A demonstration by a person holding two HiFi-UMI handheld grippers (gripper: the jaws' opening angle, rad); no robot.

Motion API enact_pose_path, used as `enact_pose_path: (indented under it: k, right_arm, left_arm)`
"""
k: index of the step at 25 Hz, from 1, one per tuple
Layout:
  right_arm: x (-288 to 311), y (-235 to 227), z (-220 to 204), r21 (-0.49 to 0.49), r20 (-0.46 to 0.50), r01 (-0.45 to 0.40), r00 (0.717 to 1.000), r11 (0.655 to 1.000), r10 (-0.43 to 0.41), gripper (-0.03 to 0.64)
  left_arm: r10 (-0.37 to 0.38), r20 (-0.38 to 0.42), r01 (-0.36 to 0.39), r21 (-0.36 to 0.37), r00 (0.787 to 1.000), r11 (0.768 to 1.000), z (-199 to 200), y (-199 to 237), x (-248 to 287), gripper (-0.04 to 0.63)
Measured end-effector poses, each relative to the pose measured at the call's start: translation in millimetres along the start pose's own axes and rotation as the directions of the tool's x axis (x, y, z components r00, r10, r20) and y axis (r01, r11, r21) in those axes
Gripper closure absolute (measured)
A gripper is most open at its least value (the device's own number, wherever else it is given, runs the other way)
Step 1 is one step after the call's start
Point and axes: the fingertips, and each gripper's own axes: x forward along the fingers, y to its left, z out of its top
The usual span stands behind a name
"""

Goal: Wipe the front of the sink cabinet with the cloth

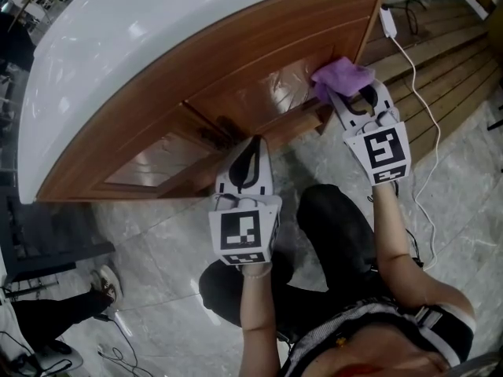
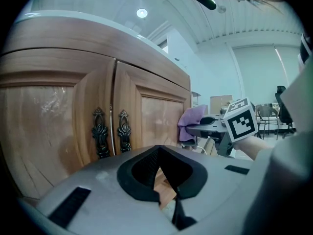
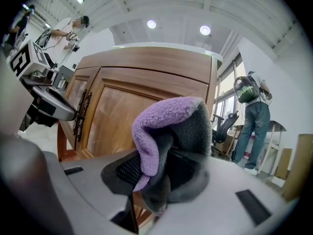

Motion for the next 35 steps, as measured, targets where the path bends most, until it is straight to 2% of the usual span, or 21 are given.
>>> enact_pose_path:
  k: [7, 11, 15, 19, 25, 35]
  right_arm:
    - [-3.1, 8.3, -0.5, 0.004, 0.009, -0.006, 1.000, 1.000, 0.006, 0.451]
    - [-3.3, 56.3, 0.6, 0.051, 0.033, -0.152, 0.988, 0.987, 0.151, 0.451]
    - [0.0, 111.1, 1.6, 0.000, 0.032, -0.277, 0.960, 0.961, 0.277, 0.451]
    - [2.5, 146.1, 4.6, 0.033, 0.044, -0.349, 0.936, 0.936, 0.348, 0.451]
    - [15.4, 178.5, -2.8, 0.027, 0.024, -0.393, 0.919, 0.919, 0.393, 0.451]
    - [29.8, 191.0, -11.7, 0.032, 0.018, -0.376, 0.927, 0.926, 0.375, 0.451]
  left_arm:
    - [0.020, -0.003, -0.020, 0.003, 1.000, 1.000, -1.1, 2.9, -4.4, 0.595]
    - [0.052, -0.010, -0.052, 0.001, 0.999, 0.999, -3.3, 13.6, -8.5, 0.595]
    - [0.083, -0.015, -0.083, -0.012, 0.996, 0.996, -5.5, 23.0, -14.6, 0.595]
    - [0.104, -0.024, -0.104, -0.019, 0.994, 0.994, -8.7, 28.6, -21.6, 0.595]
    - [0.114, -0.036, -0.115, -0.022, 0.993, 0.993, -15.0, 35.4, -30.0, 0.595]
    - [0.105, -0.046, -0.106, -0.027, 0.993, 0.994, -21.5, 37.9, -28.6, 0.595]
